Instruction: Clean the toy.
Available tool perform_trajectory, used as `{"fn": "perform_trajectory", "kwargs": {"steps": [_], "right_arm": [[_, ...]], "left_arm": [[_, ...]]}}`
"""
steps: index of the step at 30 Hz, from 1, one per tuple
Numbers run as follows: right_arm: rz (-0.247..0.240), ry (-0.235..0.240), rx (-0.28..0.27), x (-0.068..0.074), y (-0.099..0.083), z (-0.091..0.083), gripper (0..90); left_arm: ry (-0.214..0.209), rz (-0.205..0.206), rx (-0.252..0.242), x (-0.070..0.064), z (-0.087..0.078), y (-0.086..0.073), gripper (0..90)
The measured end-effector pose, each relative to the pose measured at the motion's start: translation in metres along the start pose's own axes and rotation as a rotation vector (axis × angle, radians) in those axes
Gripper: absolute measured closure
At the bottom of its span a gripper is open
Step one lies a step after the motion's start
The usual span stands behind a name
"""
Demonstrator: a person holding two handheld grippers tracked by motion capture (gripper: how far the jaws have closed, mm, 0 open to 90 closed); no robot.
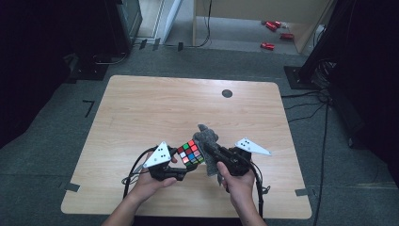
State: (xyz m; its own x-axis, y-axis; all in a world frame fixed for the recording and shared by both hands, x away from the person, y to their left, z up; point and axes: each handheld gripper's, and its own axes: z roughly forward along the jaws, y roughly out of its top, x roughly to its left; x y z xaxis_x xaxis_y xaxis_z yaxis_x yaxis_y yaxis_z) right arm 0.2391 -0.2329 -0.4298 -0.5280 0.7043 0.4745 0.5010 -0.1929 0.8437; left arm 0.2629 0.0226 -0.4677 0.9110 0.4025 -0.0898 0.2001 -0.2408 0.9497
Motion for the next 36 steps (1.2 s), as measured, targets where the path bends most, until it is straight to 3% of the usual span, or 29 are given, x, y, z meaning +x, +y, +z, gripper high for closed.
{"fn": "perform_trajectory", "kwargs": {"steps": [4, 9, 11, 14, 17, 20, 23, 27, 31, 33, 36], "right_arm": [[-0.045, 0.003, -0.033, 0.01, 0.004, -0.004, 74.3], [-0.027, -0.011, -0.004, 0.0, -0.003, 0.001, 74.3], [-0.011, 0.001, -0.009, -0.001, -0.001, 0.0, 74.3], [-0.048, 0.015, -0.039, 0.009, 0.004, -0.004, 74.3], [-0.058, 0.01, -0.044, 0.01, 0.004, -0.005, 74.3], [-0.064, -0.036, 0.008, 0.0, -0.003, 0.001, 74.3], [-0.043, -0.049, 0.025, -0.008, -0.007, 0.003, 74.1], [-0.082, -0.053, -0.036, -0.005, 0.003, -0.007, 74.1], [-0.126, -0.046, -0.059, 0.002, 0.006, -0.011, 74.0], [-0.124, -0.03, -0.069, 0.007, 0.005, -0.011, 74.0], [-0.159, 0.006, -0.084, 0.018, 0.006, -0.011, 73.8]], "left_arm": [[0.009, 0.024, 0.013, -0.004, 0.003, 0.0, 35.2], [-0.007, -0.01, -0.027, 0.0, -0.004, 0.003, 35.2], [0.0, 0.001, -0.019, 0.0, -0.003, 0.002, 35.2], [0.014, 0.025, 0.0, -0.003, 0.0, 0.001, 35.2], [0.015, 0.018, -0.012, -0.002, -0.002, 0.002, 35.2], [0.018, -0.003, -0.044, 0.002, -0.007, 0.005, 35.2], [0.058, -0.003, -0.055, 0.008, -0.013, 0.006, 35.2], [0.109, 0.01, -0.013, 0.014, -0.016, 0.004, 35.2], [0.056, -0.025, -0.042, 0.014, -0.017, 0.006, 35.2], [0.037, 0.004, -0.031, 0.01, -0.015, 0.006, 35.2], [0.036, 0.051, 0.008, 0.004, -0.01, 0.005, 35.2]]}}
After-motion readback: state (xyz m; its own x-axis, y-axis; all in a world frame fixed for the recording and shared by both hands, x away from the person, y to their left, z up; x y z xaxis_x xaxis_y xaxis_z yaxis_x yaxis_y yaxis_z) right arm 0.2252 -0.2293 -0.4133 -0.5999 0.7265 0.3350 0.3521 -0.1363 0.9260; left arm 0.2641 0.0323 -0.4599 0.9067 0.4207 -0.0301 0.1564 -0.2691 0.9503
